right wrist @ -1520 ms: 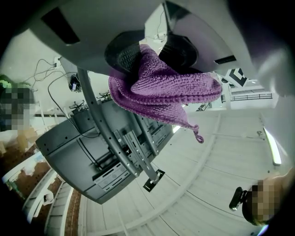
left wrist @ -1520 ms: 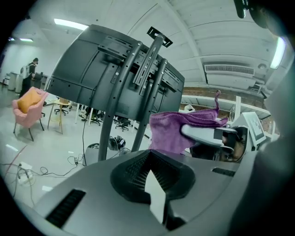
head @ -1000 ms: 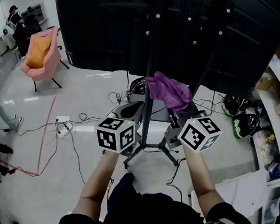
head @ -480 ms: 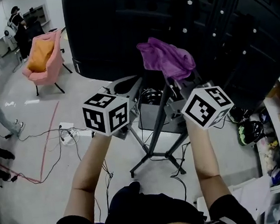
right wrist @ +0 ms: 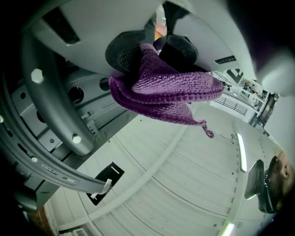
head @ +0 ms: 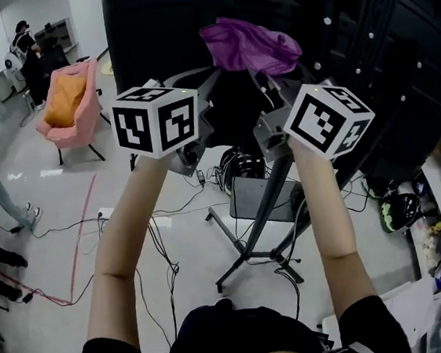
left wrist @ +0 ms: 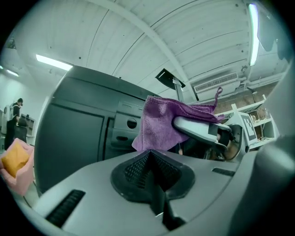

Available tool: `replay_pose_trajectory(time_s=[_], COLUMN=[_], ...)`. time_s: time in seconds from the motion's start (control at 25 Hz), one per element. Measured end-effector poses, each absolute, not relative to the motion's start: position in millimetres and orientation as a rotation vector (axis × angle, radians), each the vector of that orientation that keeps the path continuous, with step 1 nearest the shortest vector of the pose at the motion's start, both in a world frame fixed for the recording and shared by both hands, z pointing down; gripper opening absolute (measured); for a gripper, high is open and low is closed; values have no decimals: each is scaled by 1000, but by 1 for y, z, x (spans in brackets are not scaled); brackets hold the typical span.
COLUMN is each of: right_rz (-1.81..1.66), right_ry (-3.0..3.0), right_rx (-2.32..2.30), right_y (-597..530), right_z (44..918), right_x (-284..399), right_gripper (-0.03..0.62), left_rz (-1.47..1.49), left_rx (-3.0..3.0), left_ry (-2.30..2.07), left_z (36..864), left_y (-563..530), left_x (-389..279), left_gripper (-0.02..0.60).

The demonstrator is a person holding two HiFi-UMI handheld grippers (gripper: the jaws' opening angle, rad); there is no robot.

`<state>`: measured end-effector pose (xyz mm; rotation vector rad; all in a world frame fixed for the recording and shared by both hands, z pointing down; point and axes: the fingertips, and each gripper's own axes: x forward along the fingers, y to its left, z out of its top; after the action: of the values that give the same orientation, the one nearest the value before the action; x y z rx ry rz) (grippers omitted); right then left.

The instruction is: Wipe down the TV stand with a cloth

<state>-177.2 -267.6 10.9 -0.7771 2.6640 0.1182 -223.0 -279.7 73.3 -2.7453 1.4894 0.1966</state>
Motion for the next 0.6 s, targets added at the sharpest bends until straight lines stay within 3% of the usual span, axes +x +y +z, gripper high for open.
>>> replay_pose_trajectory(time_s=[0.6], right_rz=[10], right_ry=[2593], right_rx=[-823], right_y=[-340], right_z=[-47], right_x=[-238], right_gripper=[64], left_rz=[196], left_rx=[-2618], left_ry=[1557], left_z=[-14], left_y=[-345], left_x=[-276], left_gripper=[6])
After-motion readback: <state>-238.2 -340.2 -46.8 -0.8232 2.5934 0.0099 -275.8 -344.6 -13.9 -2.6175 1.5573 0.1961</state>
